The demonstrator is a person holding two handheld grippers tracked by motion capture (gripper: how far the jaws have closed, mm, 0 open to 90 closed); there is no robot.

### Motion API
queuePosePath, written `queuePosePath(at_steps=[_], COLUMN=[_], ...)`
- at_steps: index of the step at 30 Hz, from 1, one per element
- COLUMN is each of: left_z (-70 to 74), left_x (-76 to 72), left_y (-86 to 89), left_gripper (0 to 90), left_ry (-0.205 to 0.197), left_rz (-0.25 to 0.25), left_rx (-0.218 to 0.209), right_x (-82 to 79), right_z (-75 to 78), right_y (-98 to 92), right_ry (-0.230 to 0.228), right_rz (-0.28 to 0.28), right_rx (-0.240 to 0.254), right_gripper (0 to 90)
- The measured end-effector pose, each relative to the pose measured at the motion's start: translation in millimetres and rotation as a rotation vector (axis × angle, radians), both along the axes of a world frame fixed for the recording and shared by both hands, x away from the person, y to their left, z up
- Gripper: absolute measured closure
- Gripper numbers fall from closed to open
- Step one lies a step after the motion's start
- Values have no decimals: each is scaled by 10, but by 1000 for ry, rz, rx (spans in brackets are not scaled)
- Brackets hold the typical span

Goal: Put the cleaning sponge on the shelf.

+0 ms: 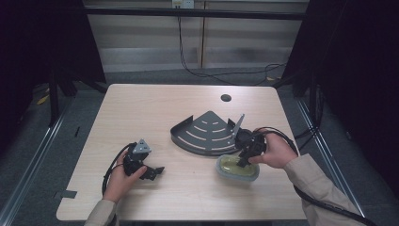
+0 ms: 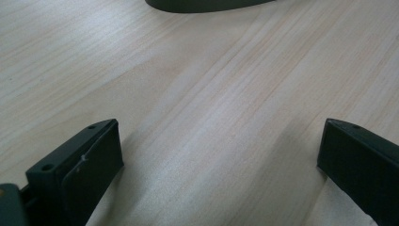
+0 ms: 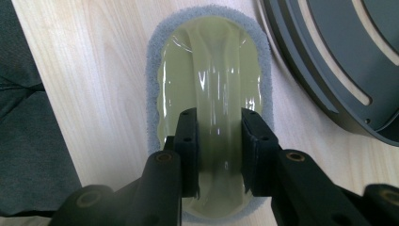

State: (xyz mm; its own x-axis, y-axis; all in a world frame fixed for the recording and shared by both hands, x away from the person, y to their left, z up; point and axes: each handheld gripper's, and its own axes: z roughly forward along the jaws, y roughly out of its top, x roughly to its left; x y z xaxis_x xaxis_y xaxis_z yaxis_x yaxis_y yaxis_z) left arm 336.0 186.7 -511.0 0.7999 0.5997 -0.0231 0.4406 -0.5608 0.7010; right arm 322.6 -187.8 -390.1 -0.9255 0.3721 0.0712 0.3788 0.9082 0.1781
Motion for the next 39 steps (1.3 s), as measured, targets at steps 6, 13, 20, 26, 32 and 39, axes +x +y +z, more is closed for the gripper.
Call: queuePosePath(at_steps=[6,13,20,26,32,39], left_z=[0,2,1,4,4,4], left_x=[0,0,-1,-1,-1,-1], left_y=[0,0,-1,1,0,0], left_gripper=[0,0,0,0,0,0], left_ry=[0,-1,-1,2,2,2], left_rz=[1,-1,2,0,1,1], left_rx=[0,5,1,4,4,5], right_x=[36,102,154,211,272,341], right_z=[77,189,259,336,376,381], right_y=[29,56,53,45,26,16], right_ry=[4,4,5,0,-7,-13], right_rz=[-5,-5,-4,-20,-39,-57], right_rx=[-1,-1,-6,-2,2,-11], right_gripper=[712,712,712,712,712,712])
